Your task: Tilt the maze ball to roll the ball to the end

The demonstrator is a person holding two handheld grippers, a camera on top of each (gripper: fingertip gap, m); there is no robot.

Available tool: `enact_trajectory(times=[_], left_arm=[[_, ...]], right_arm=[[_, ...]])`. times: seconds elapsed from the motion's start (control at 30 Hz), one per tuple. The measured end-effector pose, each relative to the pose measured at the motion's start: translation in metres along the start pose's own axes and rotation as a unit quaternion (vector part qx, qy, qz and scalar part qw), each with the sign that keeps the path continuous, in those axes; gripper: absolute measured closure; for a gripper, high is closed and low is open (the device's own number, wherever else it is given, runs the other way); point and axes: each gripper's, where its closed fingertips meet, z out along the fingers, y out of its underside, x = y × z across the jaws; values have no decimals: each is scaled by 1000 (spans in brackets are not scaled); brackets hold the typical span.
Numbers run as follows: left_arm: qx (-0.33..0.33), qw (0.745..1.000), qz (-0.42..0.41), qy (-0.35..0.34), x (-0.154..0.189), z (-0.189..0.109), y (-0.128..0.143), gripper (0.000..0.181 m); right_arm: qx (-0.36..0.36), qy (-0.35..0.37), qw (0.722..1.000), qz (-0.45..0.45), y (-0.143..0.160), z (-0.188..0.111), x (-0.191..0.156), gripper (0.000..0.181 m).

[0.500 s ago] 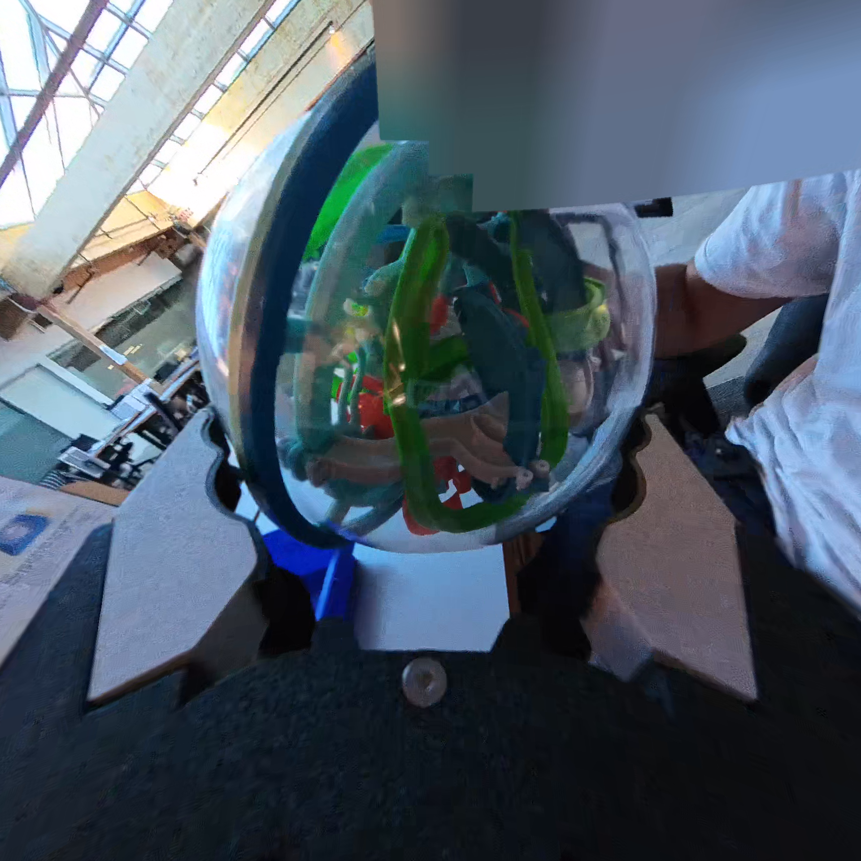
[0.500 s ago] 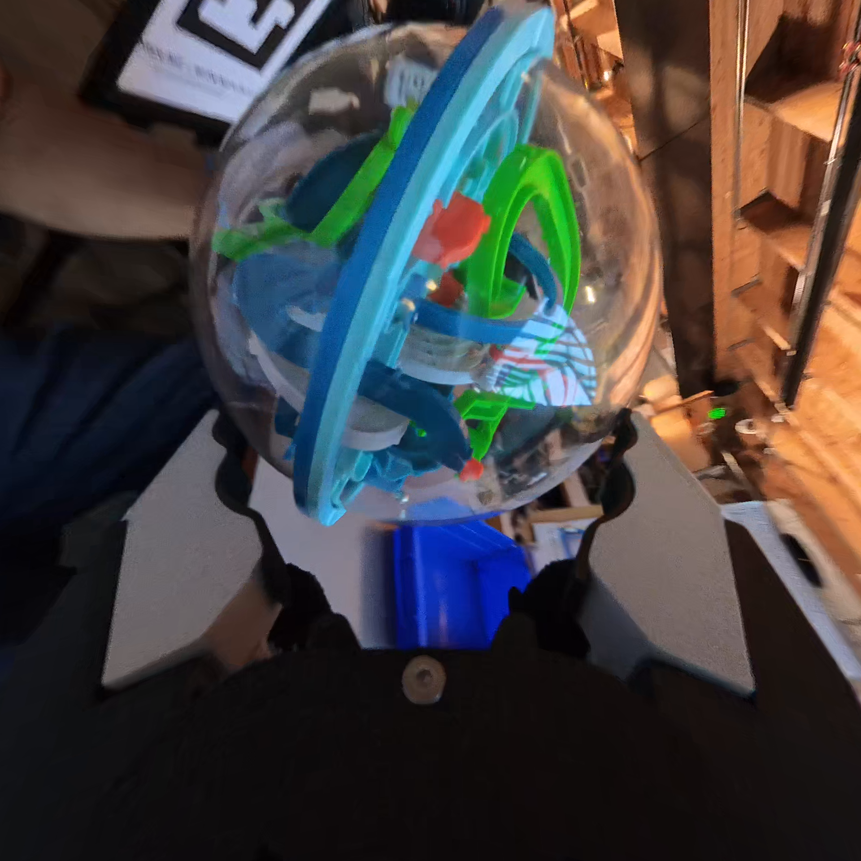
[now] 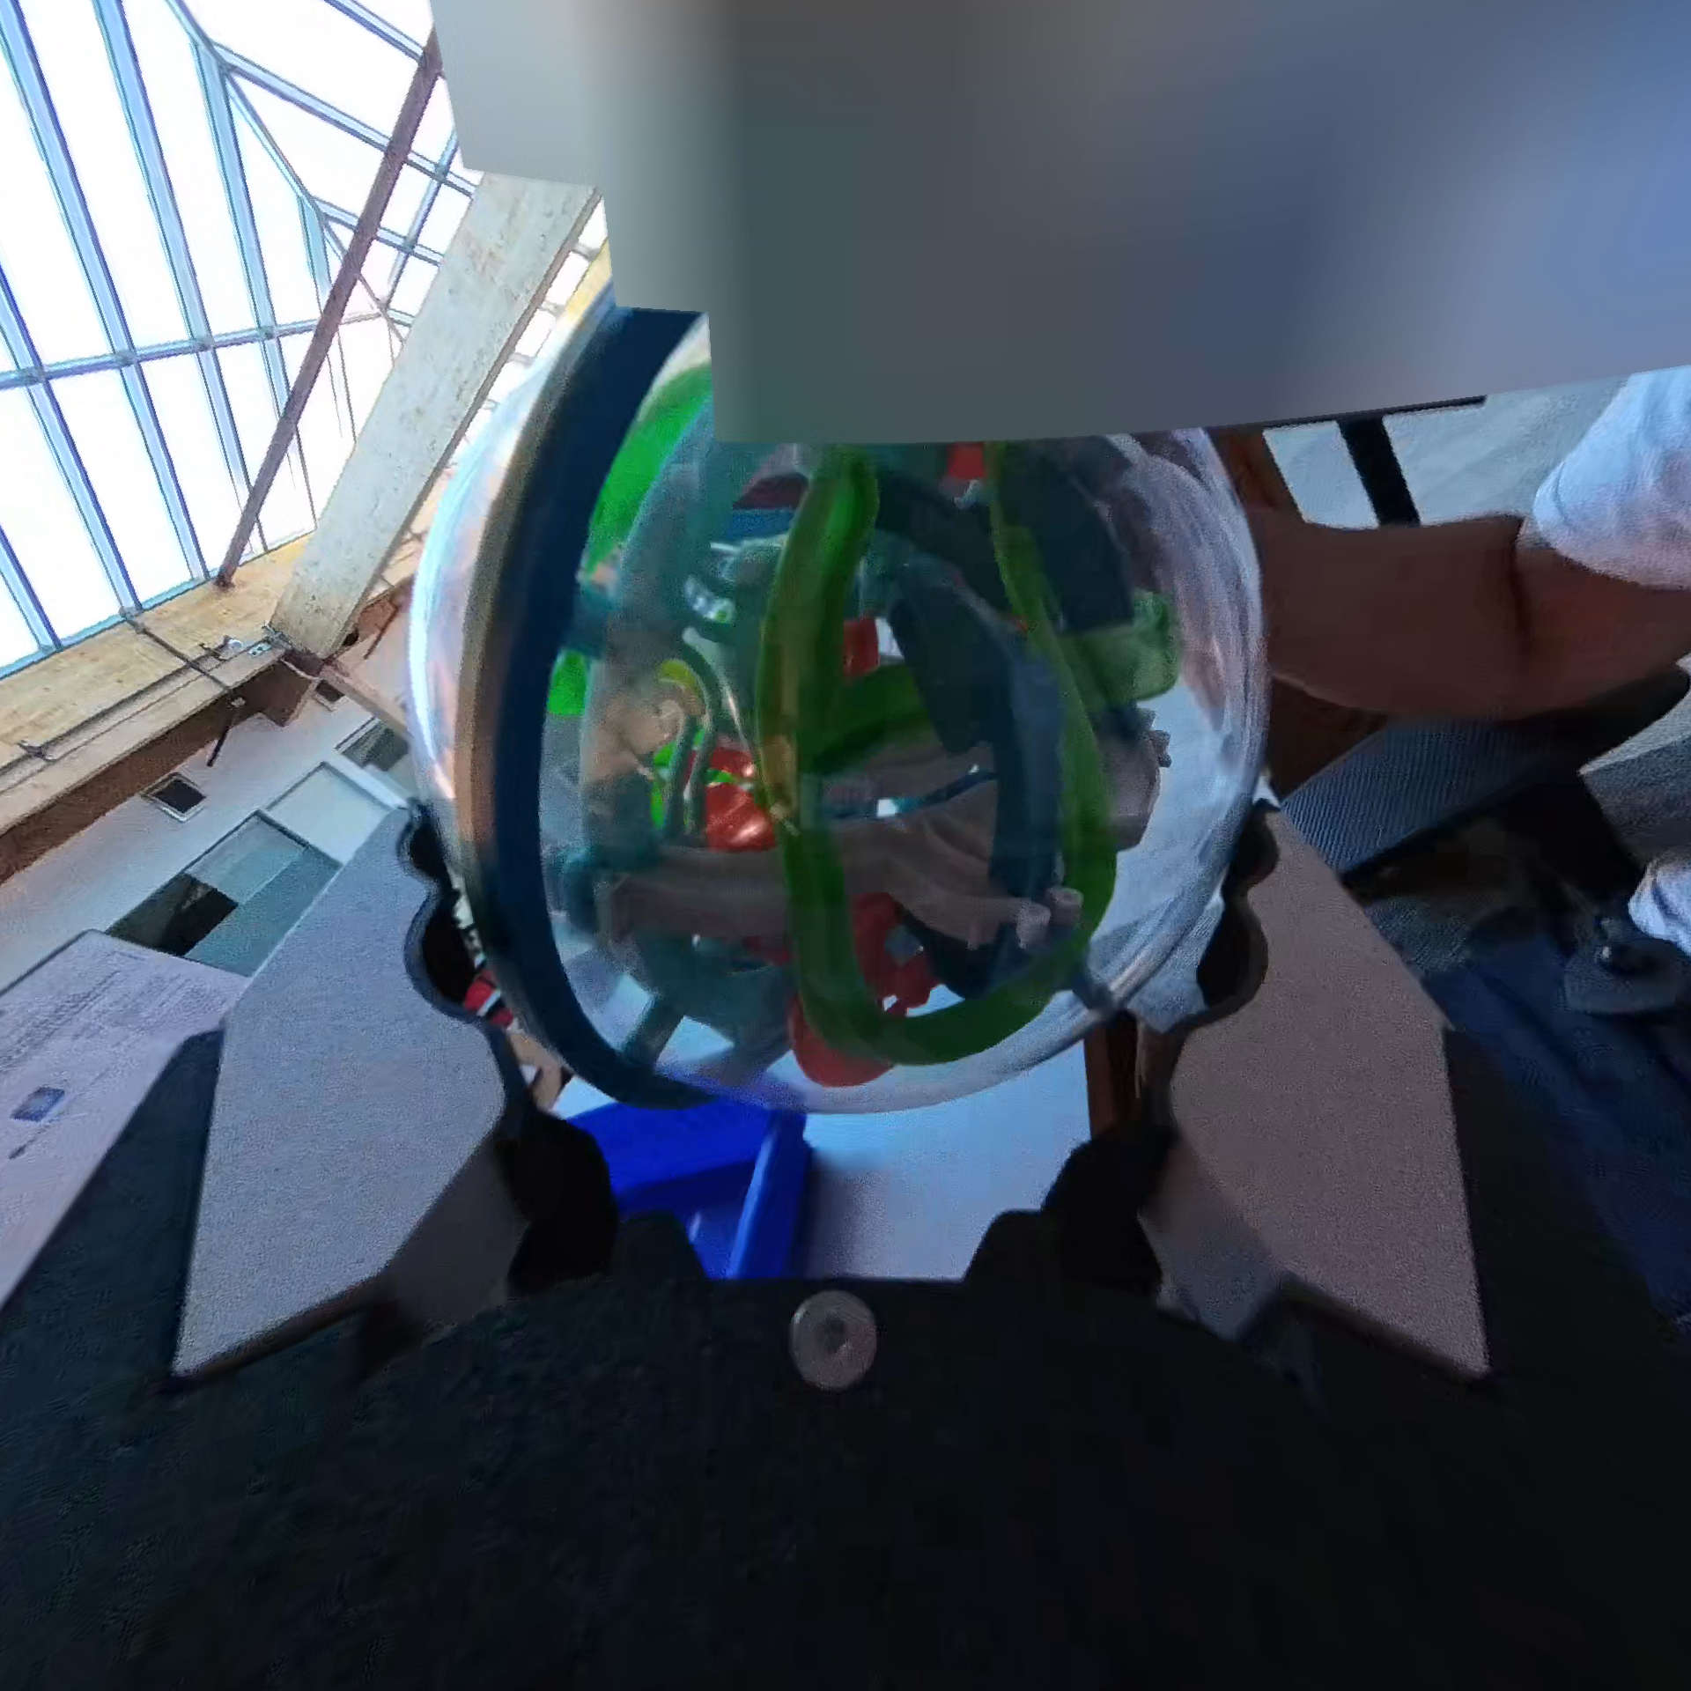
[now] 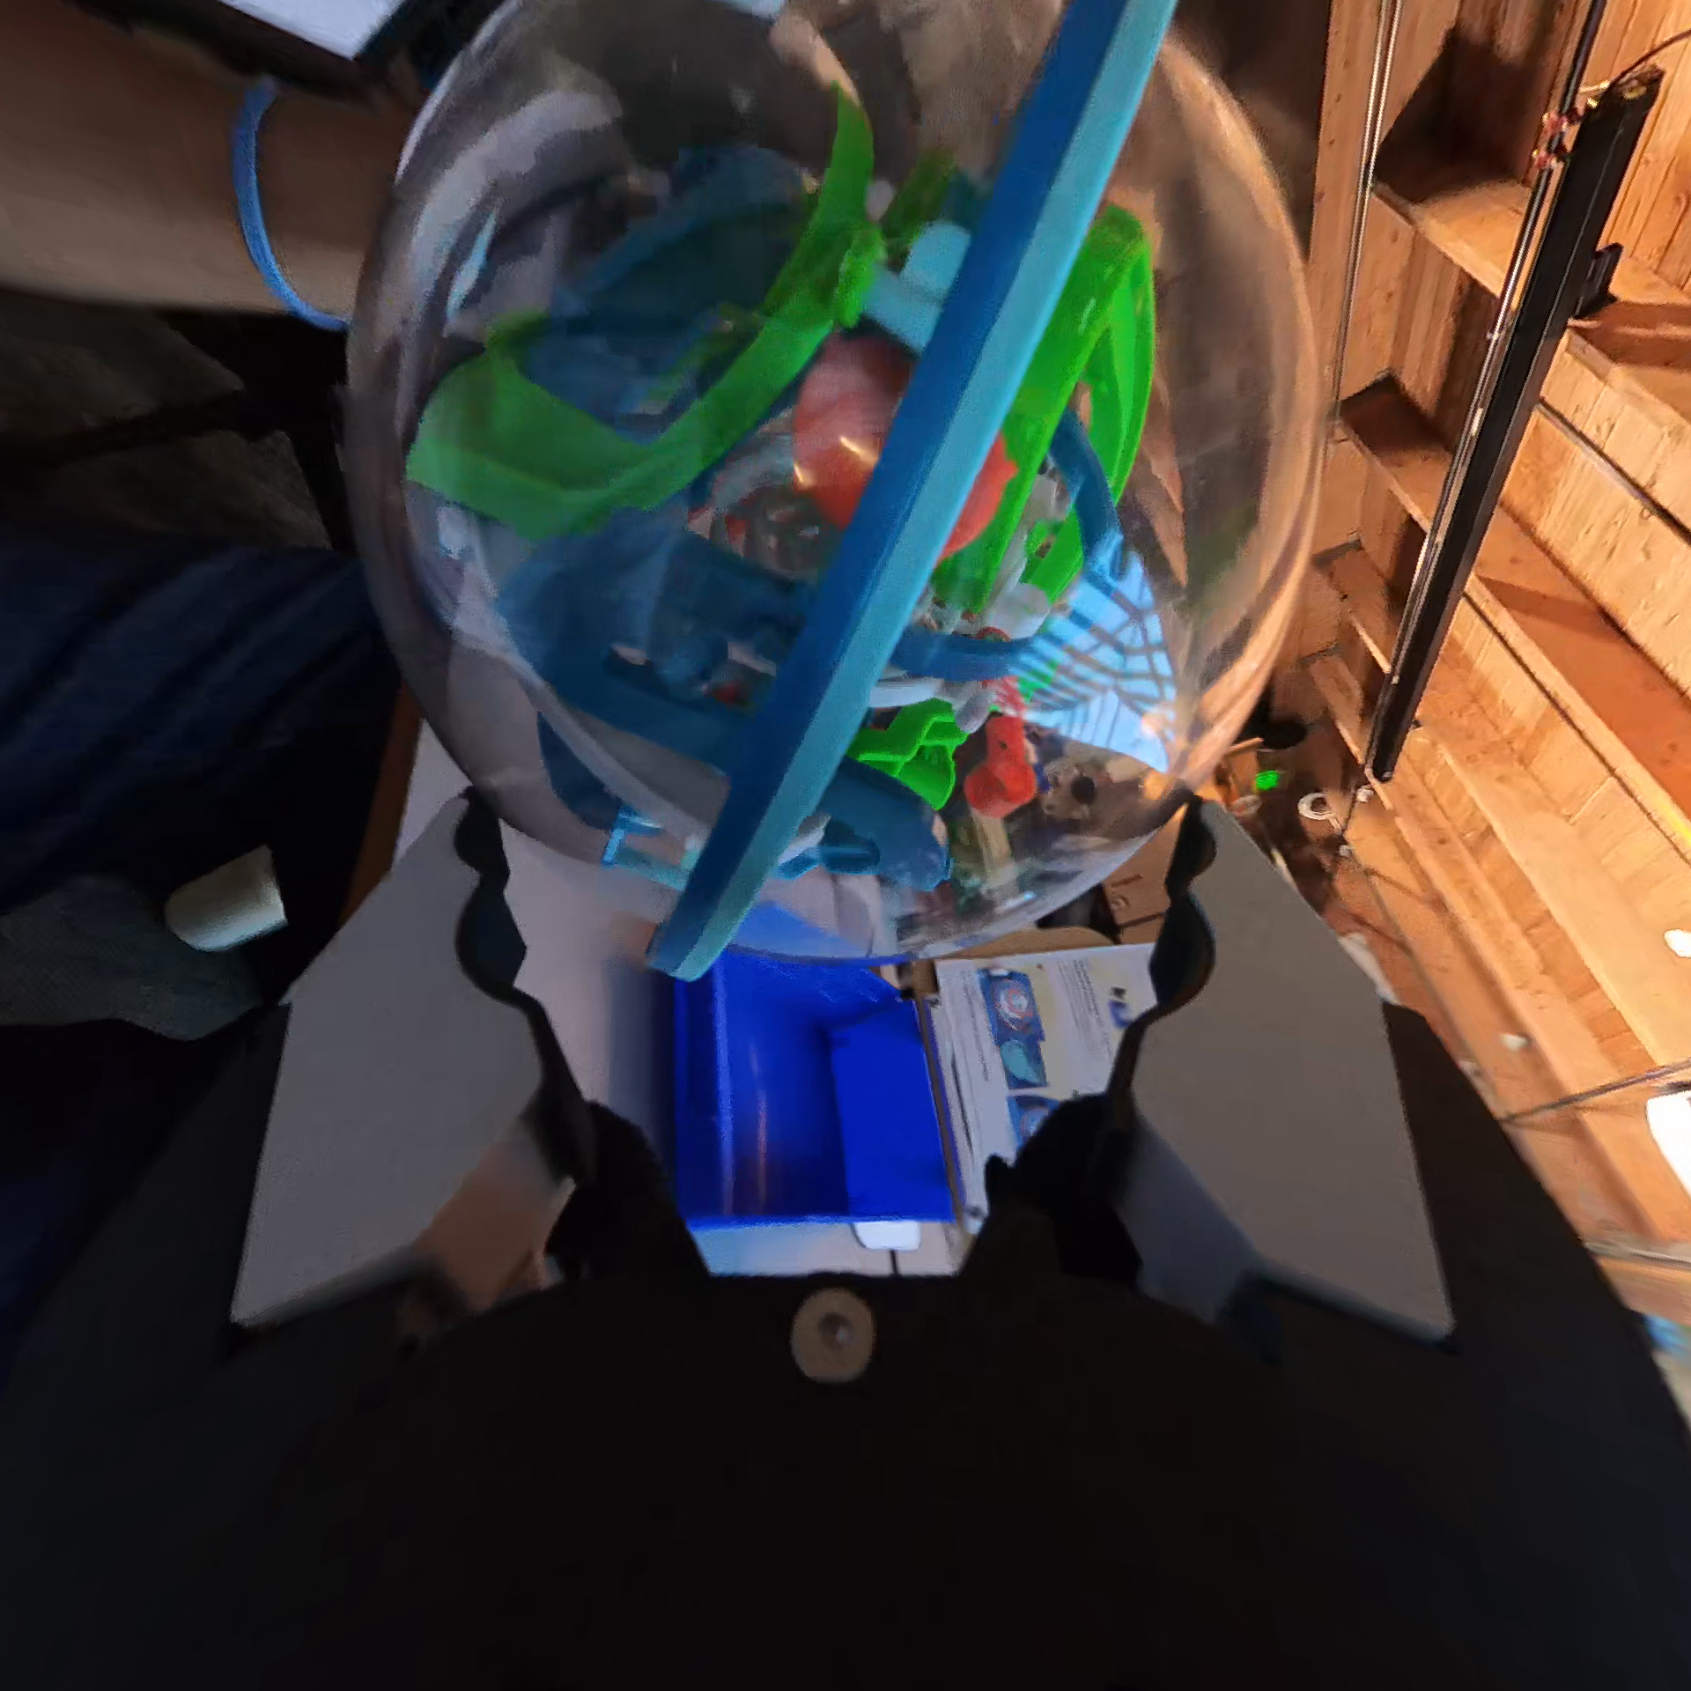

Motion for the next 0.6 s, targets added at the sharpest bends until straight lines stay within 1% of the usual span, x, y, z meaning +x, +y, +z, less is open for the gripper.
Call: enact_trajectory(times=[0.1,0.17,0.3,0.43,0.53,0.6], left_arm=[[38,998,-55,5,-7,1,-7,23],[49,995,-84,7,-12,1,-7,23],[33,990,-139,18,-17,-2,-1,23],[20,978,-204,37,-19,-3,5,23],[23,969,-240,60,-18,-2,9,23],[36,967,-243,68,-17,-2,7,23]], right_arm=[[47,-10,997,58,-2,-1,4,44],[56,-16,994,90,0,2,5,44],[68,-32,988,136,-1,7,5,45],[98,-48,977,185,-6,6,8,44],[125,-52,969,207,-13,2,12,44],[141,-47,967,206,-19,-1,14,44]])
